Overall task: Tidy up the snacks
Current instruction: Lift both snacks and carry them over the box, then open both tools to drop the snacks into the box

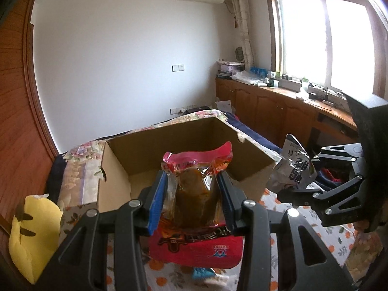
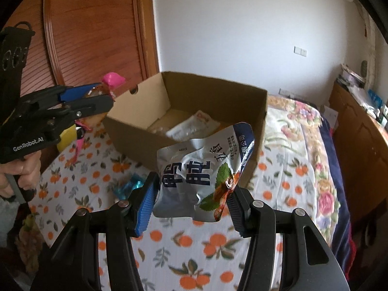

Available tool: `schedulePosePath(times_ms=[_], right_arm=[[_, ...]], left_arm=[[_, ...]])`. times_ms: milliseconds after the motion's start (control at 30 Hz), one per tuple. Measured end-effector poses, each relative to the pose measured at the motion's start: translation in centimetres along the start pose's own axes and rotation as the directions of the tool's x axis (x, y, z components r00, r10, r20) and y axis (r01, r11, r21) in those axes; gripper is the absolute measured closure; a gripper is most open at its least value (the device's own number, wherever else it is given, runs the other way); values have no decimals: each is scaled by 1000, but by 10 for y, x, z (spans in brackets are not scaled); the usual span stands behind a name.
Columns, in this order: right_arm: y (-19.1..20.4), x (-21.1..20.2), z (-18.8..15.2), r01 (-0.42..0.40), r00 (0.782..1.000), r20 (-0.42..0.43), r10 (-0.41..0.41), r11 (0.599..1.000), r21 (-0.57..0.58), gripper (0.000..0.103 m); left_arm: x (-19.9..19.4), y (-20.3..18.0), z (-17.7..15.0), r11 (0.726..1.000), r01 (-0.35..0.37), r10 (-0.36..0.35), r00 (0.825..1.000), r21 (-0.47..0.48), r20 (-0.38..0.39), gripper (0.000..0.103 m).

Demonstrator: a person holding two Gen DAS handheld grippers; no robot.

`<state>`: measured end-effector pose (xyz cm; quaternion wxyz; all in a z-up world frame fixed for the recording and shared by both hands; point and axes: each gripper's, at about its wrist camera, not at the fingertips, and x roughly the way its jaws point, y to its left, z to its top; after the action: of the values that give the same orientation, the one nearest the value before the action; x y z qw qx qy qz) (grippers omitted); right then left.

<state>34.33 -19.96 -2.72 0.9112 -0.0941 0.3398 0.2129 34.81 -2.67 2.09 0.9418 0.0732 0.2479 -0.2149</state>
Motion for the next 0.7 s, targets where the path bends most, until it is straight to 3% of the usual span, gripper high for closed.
schedulePosePath(times_ms=[400,700], right_arm=[[-6,51,42,-20,1000,10,20,1000,-24,48],[-14,81,47,-39,999,-5,39,999,-7,48]], left_arm=[[53,44,18,999,-28,28,1000,-42,-8,62],[90,65,1,995,-36,31,998,-92,-59,61]])
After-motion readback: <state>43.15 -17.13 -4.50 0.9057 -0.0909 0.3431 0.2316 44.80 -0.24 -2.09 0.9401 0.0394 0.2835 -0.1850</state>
